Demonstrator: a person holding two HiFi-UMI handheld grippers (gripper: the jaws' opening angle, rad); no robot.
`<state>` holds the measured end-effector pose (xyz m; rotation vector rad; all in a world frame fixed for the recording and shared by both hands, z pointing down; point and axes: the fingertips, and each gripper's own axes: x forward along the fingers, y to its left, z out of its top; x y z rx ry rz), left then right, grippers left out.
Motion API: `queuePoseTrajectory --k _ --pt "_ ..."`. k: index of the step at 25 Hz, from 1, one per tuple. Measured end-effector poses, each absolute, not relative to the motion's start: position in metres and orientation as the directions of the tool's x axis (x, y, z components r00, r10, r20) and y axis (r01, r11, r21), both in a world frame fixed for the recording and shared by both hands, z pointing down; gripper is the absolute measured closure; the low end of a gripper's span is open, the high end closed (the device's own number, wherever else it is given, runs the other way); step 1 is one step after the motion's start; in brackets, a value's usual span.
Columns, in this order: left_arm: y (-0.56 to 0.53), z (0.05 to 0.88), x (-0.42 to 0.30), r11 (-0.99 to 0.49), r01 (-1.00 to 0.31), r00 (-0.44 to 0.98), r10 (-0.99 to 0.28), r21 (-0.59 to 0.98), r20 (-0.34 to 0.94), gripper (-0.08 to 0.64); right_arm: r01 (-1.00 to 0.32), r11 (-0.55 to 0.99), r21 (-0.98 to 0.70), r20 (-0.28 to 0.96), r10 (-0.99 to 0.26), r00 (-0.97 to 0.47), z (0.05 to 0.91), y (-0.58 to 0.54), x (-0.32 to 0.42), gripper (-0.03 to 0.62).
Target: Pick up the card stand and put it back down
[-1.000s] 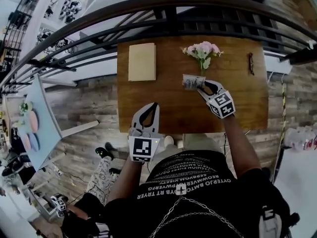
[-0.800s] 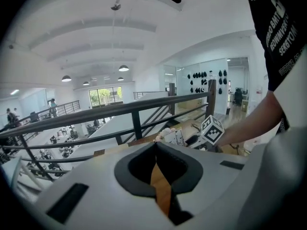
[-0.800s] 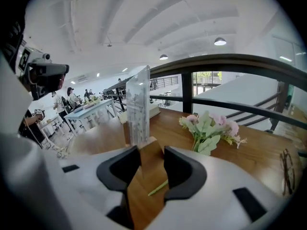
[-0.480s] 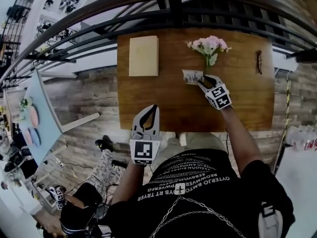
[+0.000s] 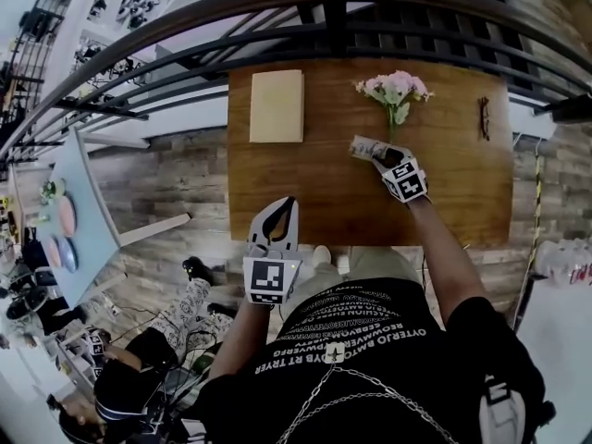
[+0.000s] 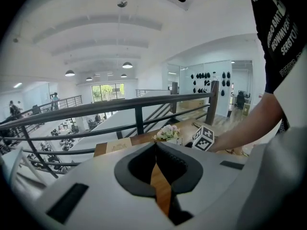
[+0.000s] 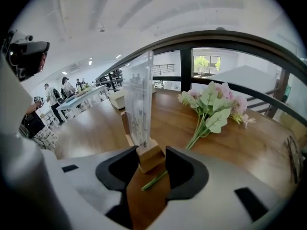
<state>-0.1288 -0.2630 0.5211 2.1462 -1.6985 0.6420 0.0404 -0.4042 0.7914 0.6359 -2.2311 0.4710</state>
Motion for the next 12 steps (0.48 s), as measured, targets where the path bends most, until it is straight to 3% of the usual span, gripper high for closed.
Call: queuePoseTrajectory --k 3,8,12 --pt "-0.251 0.514 -0.133 -0.230 -0.973 0.192 -0.831 -0.009 0.522 0.532 -0.587 0.806 -0.082 0.740 -0.345 -0.577 0.780 -0.400 0.045 0.376" --pt "-0.231 0.499 -0.139 -0.248 -0.968 0.201 -0.846 -0.030 0.494 0.532 -0.647 0.763 -0.009 0.697 -0.459 -0.551 0.737 -0.384 0.067 0.377" --pt "-0.219 0.480 -0.140 -0.279 -0.958 0.221 -0.861 -0.062 0.458 0.532 -0.714 0.699 0.039 0.606 -0.584 -0.539 0.672 -0.371 0.087 0.497"
